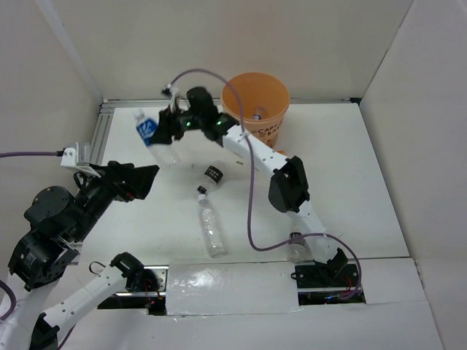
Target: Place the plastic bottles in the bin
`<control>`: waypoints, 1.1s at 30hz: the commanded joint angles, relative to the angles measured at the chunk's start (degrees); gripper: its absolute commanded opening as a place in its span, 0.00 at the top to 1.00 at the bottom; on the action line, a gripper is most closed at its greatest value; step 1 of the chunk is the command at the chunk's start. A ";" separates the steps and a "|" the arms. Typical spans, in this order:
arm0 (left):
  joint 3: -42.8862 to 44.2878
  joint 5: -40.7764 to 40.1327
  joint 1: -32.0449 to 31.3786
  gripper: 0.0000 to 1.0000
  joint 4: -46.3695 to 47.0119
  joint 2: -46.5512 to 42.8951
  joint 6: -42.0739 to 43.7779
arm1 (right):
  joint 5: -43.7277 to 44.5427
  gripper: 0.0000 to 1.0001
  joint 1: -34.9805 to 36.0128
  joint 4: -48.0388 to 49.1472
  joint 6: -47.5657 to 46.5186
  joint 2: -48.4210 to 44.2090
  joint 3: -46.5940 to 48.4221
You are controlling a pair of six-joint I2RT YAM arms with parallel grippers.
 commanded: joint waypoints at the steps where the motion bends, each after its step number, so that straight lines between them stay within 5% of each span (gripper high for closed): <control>1: -0.90 7.79 0.17 0.00 5.83 -0.75 0.10 | -3.04 0.75 -2.94 5.64 -4.61 -8.17 8.88; 10: -11.95 13.43 0.17 0.01 4.51 2.15 -3.76 | 14.87 0.76 -15.32 11.79 -17.44 -16.16 8.82; 22: -23.66 7.89 0.17 0.00 5.39 15.84 -11.23 | 14.54 0.65 -27.82 11.02 -26.23 -18.54 -1.99; 27: -24.28 7.36 -1.76 0.00 8.02 23.50 -12.55 | 10.50 0.38 -29.76 8.03 -30.53 -19.78 -6.92; 28: -24.80 6.75 -2.64 0.00 9.33 25.69 -13.17 | 10.50 0.13 -30.28 6.72 -31.24 -21.17 -8.66; 29: -25.41 6.75 -2.65 0.00 9.34 25.71 -13.17 | 10.50 0.05 -30.29 6.71 -31.77 -21.70 -9.55; 33: -25.95 6.75 -4.23 0.00 11.98 31.23 -14.93 | 10.50 0.00 -32.13 5.65 -31.43 -23.64 -11.84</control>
